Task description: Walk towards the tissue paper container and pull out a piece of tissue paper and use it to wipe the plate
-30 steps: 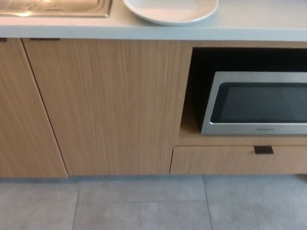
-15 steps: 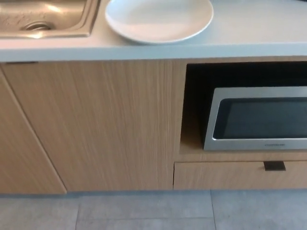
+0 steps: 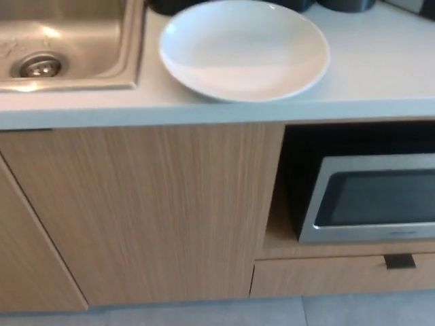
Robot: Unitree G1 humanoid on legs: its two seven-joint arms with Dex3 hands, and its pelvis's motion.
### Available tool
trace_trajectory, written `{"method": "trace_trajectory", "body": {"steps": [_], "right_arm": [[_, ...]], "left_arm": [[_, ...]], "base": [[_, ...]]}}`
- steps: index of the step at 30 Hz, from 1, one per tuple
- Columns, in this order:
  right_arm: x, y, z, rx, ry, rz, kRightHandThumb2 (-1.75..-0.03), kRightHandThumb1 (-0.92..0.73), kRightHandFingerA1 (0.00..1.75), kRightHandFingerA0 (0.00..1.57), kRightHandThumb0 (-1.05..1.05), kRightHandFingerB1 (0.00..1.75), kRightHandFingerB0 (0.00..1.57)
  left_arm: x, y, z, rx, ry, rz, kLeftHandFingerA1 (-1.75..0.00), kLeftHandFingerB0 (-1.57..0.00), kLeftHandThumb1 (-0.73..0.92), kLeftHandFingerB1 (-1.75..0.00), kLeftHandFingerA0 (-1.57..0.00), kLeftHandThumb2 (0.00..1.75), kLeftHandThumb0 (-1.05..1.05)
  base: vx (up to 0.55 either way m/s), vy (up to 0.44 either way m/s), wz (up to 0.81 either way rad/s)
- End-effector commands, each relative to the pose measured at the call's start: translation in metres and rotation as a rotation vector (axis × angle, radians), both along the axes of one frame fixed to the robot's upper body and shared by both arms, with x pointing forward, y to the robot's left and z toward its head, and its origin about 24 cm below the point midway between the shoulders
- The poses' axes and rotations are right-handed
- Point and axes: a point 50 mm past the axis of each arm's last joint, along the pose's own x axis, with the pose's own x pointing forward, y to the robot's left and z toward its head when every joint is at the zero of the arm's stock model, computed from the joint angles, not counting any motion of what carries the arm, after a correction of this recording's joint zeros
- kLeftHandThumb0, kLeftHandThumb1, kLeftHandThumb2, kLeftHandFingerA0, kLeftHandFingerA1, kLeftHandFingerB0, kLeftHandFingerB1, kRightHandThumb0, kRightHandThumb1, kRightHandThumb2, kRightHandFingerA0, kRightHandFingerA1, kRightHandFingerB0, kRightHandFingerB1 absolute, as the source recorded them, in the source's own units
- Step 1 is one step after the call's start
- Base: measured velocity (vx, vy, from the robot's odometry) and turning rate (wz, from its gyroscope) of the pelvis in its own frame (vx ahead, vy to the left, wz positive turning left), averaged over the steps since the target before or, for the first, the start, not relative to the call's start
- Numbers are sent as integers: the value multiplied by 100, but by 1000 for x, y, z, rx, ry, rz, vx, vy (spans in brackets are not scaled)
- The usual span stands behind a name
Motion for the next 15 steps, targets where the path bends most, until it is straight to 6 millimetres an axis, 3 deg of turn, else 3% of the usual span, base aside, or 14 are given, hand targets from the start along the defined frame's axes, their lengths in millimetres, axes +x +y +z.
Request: {"method": "trace_trajectory", "body": {"steps": [1,3,4,8,12,13,15], "right_arm": [[-4,-4,2,-21,11,2,-64,-69,51,88,-8,45,60],[-3,-3,1,-19,17,-1,-64,-69,51,87,-10,44,60],[-2,-2,1,-16,18,-4,-63,-69,51,89,-10,44,60],[0,-1,0,-2,9,-12,-63,-70,51,88,-9,44,60],[1,0,-1,7,0,-27,-63,-69,51,88,-9,44,60],[2,-1,-1,3,-1,-23,-64,-69,51,87,-8,44,59],[2,-1,0,-2,-1,-16,-64,-69,51,87,-8,44,59]], "left_arm": [[-3,4,4,32,-44,10,-100,-62,67,-77,-87,120,12],[-3,4,4,36,-48,8,-99,-61,67,-77,-85,119,12],[-4,4,4,38,-41,7,-111,-65,74,-74,-80,100,13],[-4,5,4,37,-32,14,-108,-64,76,-73,-79,98,9],[-2,6,4,40,-33,14,-110,-65,74,-75,-79,100,11],[-2,5,4,40,-35,13,-100,-64,67,-78,-88,121,13],[-2,5,4,40,-36,11,-100,-64,67,-78,-88,121,13]], "base": [[108,67,8],[119,20,0],[110,-15,5],[101,-102,6],[175,-279,0],[194,-186,-5],[193,-120,-3]]}}
